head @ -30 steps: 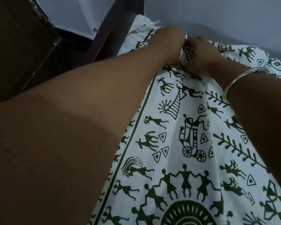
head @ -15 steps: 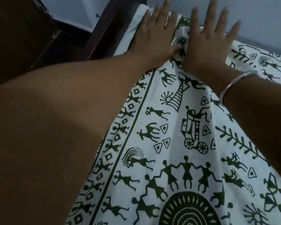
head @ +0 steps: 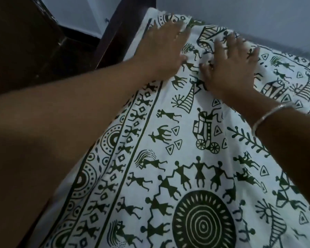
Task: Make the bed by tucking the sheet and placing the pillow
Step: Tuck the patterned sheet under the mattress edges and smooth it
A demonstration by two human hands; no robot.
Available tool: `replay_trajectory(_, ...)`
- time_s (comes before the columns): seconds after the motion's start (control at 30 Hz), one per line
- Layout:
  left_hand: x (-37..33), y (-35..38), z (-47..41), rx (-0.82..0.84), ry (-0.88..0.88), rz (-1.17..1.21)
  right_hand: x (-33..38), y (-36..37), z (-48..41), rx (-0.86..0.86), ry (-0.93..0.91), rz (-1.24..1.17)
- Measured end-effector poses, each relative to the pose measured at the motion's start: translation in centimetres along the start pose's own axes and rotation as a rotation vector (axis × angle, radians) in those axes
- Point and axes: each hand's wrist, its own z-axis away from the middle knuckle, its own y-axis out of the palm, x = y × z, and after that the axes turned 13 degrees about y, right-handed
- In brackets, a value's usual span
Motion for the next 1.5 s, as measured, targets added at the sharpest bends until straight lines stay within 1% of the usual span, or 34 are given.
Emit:
replay_trajectory(0.03,-1.0,0.6,1.5,0.041,0.079,-0.001,0.1,0.0,1.3,0.028,-0.139,0.005)
replay_trajectory(0.07,-1.7,1.3,3.1,0.125,0.099,-0.004,0.2,0.3,2.7,0.111,-0.229,-0.002)
replay_trajectory(0.1,-1.9,2.1,4.3,0.201,0.069,-0.020,0.0,0.7,4.0,0.206,-0.245,-0.003)
replay_trajectory(0.13,-1.6,2.6,5.0,0.212,-0.003,-0.031,-0.5,1.1,4.8,0.257,-0.202,0.012)
replay_trajectory(0.2,-1.1,2.3,5.3,0.171,-0.152,-0.074,-1.6,1.3,5.4,0.239,-0.023,0.102)
replay_trajectory(0.27,-2.1,1.8,5.5,0.093,-0.171,-0.082,-1.7,0.4,5.9,0.183,0.125,0.150)
replay_trajectory(0.33,-4.2,1.5,7.3,0.100,-0.056,-0.011,-0.6,-0.3,7.7,0.072,0.077,0.118)
replay_trajectory(0.37,-5.0,1.9,9.0,0.139,-0.023,-0.001,0.3,-0.6,9.2,0.050,-0.026,0.095)
replay_trajectory(0.4,-5.2,2.3,10.9,0.178,-0.033,-0.005,1.2,-0.8,11.0,0.086,-0.141,0.082)
replay_trajectory(0.43,-4.8,2.4,12.6,0.200,-0.093,0.006,1.8,-0.6,13.0,0.147,-0.229,0.068)
replay_trajectory(0.47,-4.0,2.1,13.8,0.204,-0.193,0.055,2.2,-0.3,14.8,0.221,-0.242,0.056)
replay_trajectory(0.53,-3.1,1.2,14.8,0.170,-0.340,0.179,2.1,0.1,17.1,0.276,-0.123,0.048)
replay_trajectory(0.6,-4.5,0.5,14.8,0.107,-0.283,0.149,2.2,0.0,18.3,0.232,0.027,0.068)
replay_trajectory(0.63,-5.9,0.3,15.1,0.085,-0.209,0.104,2.5,-0.2,19.0,0.197,0.037,0.062)
replay_trajectory(0.7,-8.4,0.7,17.2,0.129,-0.105,0.059,3.4,-0.4,21.1,0.180,-0.097,-0.013)
replay_trajectory(0.77,-8.4,1.4,20.3,0.223,-0.152,0.034,3.8,-0.2,23.7,0.252,-0.245,-0.068)
replay_trajectory(0.8,-7.7,1.4,21.6,0.240,-0.216,0.045,3.7,-0.1,24.7,0.279,-0.245,-0.081)
replay_trajectory(0.87,-7.2,0.8,23.3,0.163,-0.309,0.132,3.1,-0.1,25.6,0.268,-0.128,-0.098)
replay_trajectory(0.93,-9.2,0.3,24.6,0.073,-0.199,0.120,2.9,-0.5,26.4,0.238,-0.033,-0.102)
replay_trajectory(1.0,-12.5,0.7,26.9,0.118,0.036,0.044,3.3,-0.8,28.0,0.238,-0.163,-0.109)
replay_trajectory(1.03,-13.8,0.8,28.6,0.171,0.077,0.018,3.4,-0.9,29.0,0.253,-0.283,-0.095)
replay_trajectory(1.07,-14.5,0.9,30.2,0.228,0.043,0.000,3.5,-0.8,30.0,0.273,-0.373,-0.074)
replay_trajectory(1.1,-14.6,1.0,31.7,0.255,-0.054,0.001,3.5,-0.8,30.9,0.285,-0.401,-0.057)
replay_trajectory(1.17,-14.5,0.5,34.2,0.228,-0.249,0.007,3.3,-0.8,31.8,0.266,-0.304,-0.030)
replay_trajectory(1.2,-15.0,0.3,35.2,0.198,-0.246,-0.010,3.2,-1.0,32.2,0.252,-0.222,-0.025)
replay_trajectory(1.23,-15.7,0.2,36.3,0.196,-0.161,-0.011,3.3,-1.2,32.6,0.240,-0.172,-0.027)
replay_trajectory(1.27,-16.5,0.3,37.5,0.221,-0.037,-0.029,3.7,-1.4,33.3,0.231,-0.182,-0.033)
replay_trajectory(1.3,-17.1,0.4,38.8,0.242,0.037,-0.039,4.1,-1.6,34.2,0.226,-0.253,-0.036)
replay_trajectory(1.33,-17.4,0.3,40.0,0.271,0.013,-0.027,4.5,-1.6,35.2,0.228,-0.349,-0.037)
replay_trajectory(1.37,-17.4,0.0,41.0,0.288,-0.091,0.003,4.8,-1.6,36.2,0.246,-0.418,-0.035)
replay_trajectory(1.4,-17.0,-0.2,42.0,0.278,-0.218,0.039,5.1,-1.5,37.1,0.278,-0.424,-0.030)
replay_trajectory(1.43,-16.8,-0.5,43.0,0.262,-0.310,0.074,5.2,-1.5,37.8,0.304,-0.372,-0.022)
replay_trajectory(1.47,-16.8,-0.9,43.8,0.234,-0.334,0.094,5.4,-1.4,38.3,0.314,-0.281,-0.018)
replay_trajectory(1.5,-17.2,-1.2,44.5,0.215,-0.298,0.088,5.5,-1.6,38.7,0.311,-0.192,-0.019)
